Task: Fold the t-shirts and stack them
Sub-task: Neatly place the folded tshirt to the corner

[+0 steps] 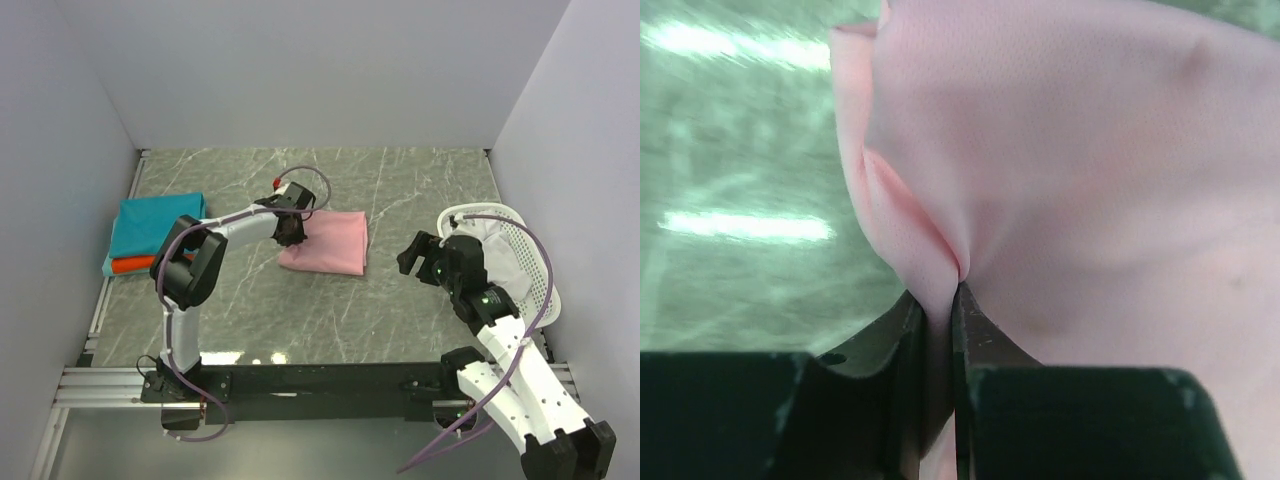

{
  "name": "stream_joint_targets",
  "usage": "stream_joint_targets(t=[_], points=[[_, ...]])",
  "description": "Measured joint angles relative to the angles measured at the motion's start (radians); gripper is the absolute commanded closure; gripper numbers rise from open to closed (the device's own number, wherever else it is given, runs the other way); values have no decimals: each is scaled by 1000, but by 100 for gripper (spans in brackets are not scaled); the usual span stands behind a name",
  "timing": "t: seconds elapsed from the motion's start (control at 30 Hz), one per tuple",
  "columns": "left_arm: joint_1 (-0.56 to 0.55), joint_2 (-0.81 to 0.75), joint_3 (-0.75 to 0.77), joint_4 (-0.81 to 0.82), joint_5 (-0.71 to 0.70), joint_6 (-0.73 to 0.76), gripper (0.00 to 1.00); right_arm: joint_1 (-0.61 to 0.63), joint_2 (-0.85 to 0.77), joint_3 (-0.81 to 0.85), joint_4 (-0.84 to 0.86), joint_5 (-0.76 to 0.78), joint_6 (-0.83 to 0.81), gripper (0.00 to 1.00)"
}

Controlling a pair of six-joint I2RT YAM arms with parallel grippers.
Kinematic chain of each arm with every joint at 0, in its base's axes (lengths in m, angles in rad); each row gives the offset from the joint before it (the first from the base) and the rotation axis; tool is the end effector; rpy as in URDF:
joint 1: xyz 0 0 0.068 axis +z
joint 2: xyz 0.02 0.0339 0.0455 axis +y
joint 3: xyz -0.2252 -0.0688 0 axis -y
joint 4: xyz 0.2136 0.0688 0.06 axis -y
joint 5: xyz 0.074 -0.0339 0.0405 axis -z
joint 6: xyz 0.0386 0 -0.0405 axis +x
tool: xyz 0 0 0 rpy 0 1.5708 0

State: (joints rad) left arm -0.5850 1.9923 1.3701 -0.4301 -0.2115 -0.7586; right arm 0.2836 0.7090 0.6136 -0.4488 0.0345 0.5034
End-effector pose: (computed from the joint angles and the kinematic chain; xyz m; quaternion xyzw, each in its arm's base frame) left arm 0.3180 -0.2009 0.1462 -0.1103 0.9552 -0.0788 0.2630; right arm 0.1576 0.0445 0.2412 0.1039 0.8648 0.1744 0.4592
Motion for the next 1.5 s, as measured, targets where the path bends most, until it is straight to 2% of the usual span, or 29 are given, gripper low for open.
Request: stream_joint_targets(t=[0.2,0.43,0.7,1.03,1.3,1.5], points=[[-1,-19,-22,-11,-211,198,99,-2,2,-22,15,6,-4,11],[47,-179,-164,38,-351,469,99,-3,7,-32,31,7,-4,11],[174,-304,-179,67,-397,681,99,-7,31,-33,42,3,-7,11],[240,-337,-111,-2,-424,897,99,-9,45,-48,45,-19,-8,11],[370,-389,-36,-54,-413,983,99,-10,47,-48,46,-18,-11,11],[395,-436,-22,-74,-377,1009,99,-10,65,-49,45,-16,-11,11]])
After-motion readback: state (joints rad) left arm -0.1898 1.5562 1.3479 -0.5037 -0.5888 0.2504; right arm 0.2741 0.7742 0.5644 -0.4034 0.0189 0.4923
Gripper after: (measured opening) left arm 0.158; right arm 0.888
